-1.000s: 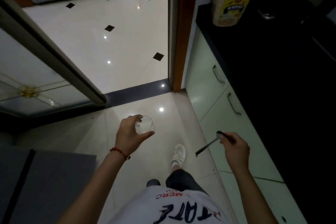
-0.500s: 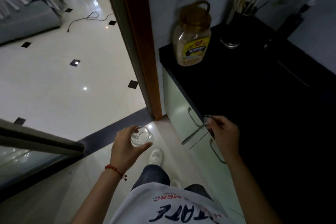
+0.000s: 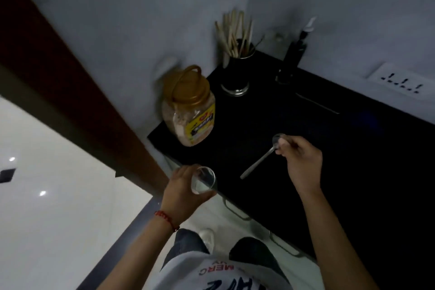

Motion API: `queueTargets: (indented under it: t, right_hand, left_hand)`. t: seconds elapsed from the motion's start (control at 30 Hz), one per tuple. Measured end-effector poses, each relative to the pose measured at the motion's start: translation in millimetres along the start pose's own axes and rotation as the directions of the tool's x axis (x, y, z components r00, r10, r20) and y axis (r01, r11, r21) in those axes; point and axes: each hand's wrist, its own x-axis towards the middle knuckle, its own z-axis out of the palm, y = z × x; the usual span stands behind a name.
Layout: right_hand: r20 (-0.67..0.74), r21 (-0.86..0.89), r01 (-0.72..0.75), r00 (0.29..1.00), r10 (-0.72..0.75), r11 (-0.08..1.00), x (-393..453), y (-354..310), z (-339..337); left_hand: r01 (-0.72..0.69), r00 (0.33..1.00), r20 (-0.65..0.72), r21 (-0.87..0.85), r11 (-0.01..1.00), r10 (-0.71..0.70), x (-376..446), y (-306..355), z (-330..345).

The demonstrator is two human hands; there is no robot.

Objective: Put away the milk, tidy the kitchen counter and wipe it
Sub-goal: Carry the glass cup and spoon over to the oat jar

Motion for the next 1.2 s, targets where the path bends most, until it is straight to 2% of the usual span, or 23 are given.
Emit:
queueTargets:
  t: [0.13,0.47,0.73,0.9,1.07,1.2]
  right_hand:
    - [-0.062,-0.035,0.077,0.995,-0.080,0.996,46.4,-26.8,10.5]
    - [-0.145,-0.013,0.325,0.935,-0.323,0.946,179.6,-117.3,36.6]
    - [-0.114,0.004,0.404,0.909,-0.401,0.915,248.2,-141.9,70.4]
    - [0.022,-0.101,0.380,0.925,-0.380,0.920,271.6,-117.2,99.0]
    - [0.151,-0.153,0.283,0.954,-0.261,0.947,276.6,-76.9,121.0]
    - [0.258,-0.203,0.334,0.925,-0.278,0.920,276.2,-59.6,122.6]
  left_hand:
    - [-0.008,0.998,0.059,-0.036,0.999,0.011,30.8,-0.8,3.6]
    - [0.099,0.993,0.065,-0.058,0.993,-0.095,59.0,1.8,17.4]
    - [0.128,0.991,0.057,-0.066,0.990,-0.125,69.4,15.8,18.6]
    - [0.142,0.988,0.070,-0.051,0.989,-0.138,70.6,22.4,25.0]
    - [0.158,0.984,0.087,-0.057,0.986,-0.153,73.9,28.6,31.1]
    - [0.155,0.983,0.110,-0.041,0.987,-0.150,80.7,32.5,36.1]
